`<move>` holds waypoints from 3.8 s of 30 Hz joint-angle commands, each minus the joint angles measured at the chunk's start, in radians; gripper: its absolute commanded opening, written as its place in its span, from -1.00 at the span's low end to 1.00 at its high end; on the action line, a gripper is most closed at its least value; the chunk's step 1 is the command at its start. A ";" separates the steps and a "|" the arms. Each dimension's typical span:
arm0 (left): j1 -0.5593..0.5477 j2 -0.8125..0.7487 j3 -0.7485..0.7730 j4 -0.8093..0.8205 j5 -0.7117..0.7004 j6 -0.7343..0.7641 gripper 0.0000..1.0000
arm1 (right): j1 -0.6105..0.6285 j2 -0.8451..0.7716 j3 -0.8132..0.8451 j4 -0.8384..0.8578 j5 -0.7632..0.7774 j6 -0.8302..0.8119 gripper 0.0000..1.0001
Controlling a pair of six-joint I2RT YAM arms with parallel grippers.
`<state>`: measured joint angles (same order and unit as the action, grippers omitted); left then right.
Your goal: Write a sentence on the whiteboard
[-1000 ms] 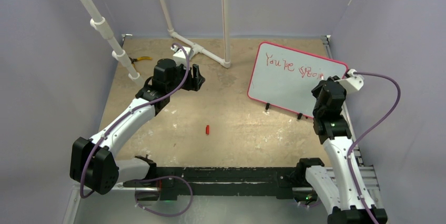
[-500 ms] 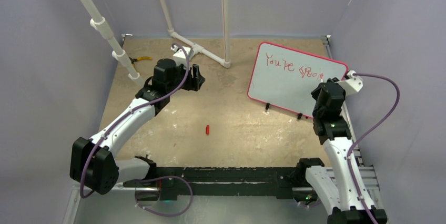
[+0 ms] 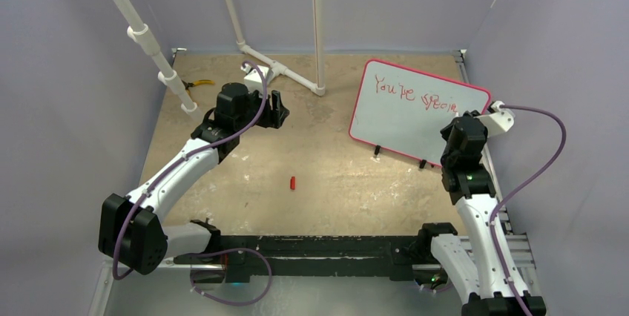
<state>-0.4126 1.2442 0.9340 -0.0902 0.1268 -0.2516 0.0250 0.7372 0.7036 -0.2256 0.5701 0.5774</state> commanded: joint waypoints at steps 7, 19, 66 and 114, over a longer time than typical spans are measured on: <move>0.005 -0.034 -0.009 0.046 0.004 -0.014 0.15 | -0.007 -0.001 0.002 0.016 0.052 0.008 -1.00; 0.005 -0.031 -0.011 0.048 0.001 -0.014 0.15 | -0.007 -0.055 0.033 0.002 0.046 -0.003 -1.00; 0.006 -0.033 -0.010 0.047 0.008 -0.015 0.15 | -0.070 0.042 0.111 0.111 -0.038 -0.117 -1.00; 0.006 -0.032 -0.017 0.060 0.028 -0.031 0.15 | -0.074 -0.027 0.045 -0.075 -0.130 0.044 -1.00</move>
<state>-0.4126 1.2320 0.9195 -0.0685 0.1425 -0.2707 -0.0463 0.7372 0.7151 -0.2935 0.4366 0.6144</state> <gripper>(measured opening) 0.571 0.115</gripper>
